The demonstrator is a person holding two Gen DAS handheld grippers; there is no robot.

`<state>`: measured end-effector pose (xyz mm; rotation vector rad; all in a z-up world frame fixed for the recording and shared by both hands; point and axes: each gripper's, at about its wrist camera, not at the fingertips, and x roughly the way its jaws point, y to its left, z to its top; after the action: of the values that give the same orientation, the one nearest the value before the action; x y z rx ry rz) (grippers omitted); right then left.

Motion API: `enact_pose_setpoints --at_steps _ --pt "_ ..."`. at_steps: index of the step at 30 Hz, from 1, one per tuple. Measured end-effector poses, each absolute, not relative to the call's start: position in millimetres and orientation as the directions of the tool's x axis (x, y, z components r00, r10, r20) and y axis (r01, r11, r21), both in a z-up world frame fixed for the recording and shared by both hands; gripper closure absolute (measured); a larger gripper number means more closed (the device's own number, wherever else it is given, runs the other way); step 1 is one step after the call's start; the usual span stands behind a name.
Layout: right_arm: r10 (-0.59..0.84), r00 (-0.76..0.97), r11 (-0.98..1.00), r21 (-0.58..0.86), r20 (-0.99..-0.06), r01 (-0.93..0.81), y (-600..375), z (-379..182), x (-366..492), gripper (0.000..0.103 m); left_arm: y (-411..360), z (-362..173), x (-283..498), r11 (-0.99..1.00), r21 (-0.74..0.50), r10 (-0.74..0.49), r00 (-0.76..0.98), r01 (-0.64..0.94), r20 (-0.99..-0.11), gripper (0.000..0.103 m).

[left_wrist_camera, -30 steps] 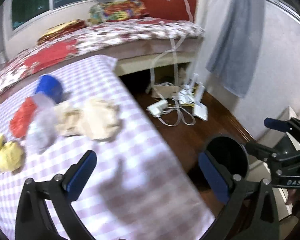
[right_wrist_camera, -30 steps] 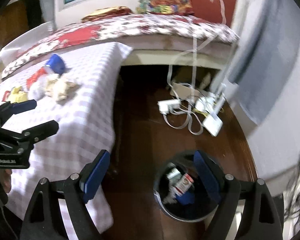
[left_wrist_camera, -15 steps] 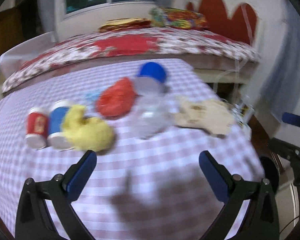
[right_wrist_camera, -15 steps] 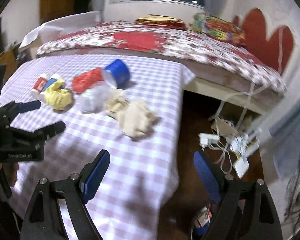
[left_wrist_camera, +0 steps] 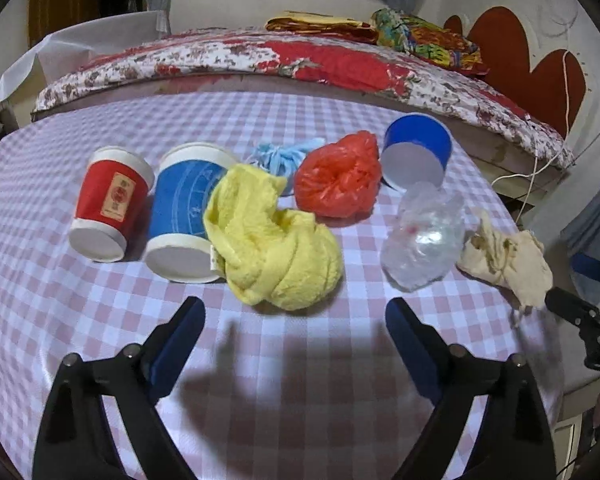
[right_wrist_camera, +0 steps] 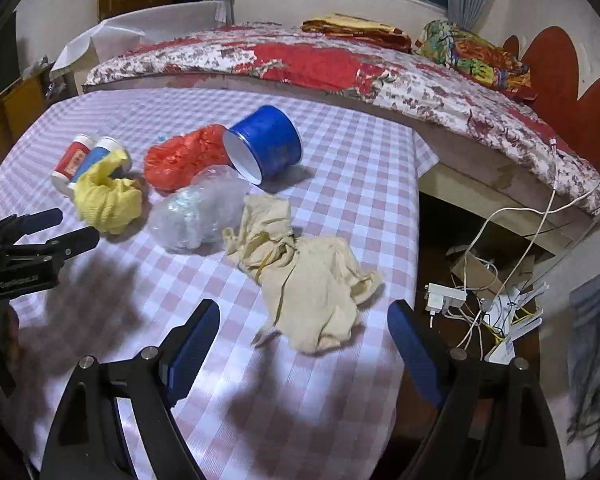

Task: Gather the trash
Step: 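Close the left tool on the yellow cloth while the right tool grasps the beige cloth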

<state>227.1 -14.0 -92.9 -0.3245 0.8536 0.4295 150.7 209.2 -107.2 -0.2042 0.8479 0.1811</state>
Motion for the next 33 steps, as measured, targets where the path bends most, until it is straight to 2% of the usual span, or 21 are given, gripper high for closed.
enact_pose_setpoints --at_steps 17,21,26,28,33 --pt "0.204 0.518 0.877 -0.080 -0.830 -0.473 -4.2 -132.7 277.2 0.017 215.5 -115.2 192.4 0.965 -0.110 0.064 0.617 -0.239 -0.784 0.012" --pt "0.244 0.496 0.875 -0.031 -0.833 -0.482 -4.0 -132.6 280.0 0.035 219.0 -117.2 196.4 0.961 -0.109 0.071 0.611 -0.252 -0.788 0.025" --pt "0.261 0.498 0.876 -0.013 -0.827 -0.482 -4.2 -130.6 273.2 0.052 221.9 -116.8 191.2 0.961 -0.134 0.049 0.627 -0.241 -0.777 0.045" --pt "0.270 0.501 0.880 -0.001 -0.822 -0.476 -7.4 -129.0 270.1 0.055 220.5 -114.7 186.3 0.962 -0.138 0.044 0.637 -0.234 -0.769 0.050" --pt "0.276 0.516 0.886 0.008 -0.811 -0.463 -14.4 -123.2 260.9 0.060 214.9 -112.5 174.2 0.967 -0.146 0.024 0.647 -0.207 -0.762 0.054"
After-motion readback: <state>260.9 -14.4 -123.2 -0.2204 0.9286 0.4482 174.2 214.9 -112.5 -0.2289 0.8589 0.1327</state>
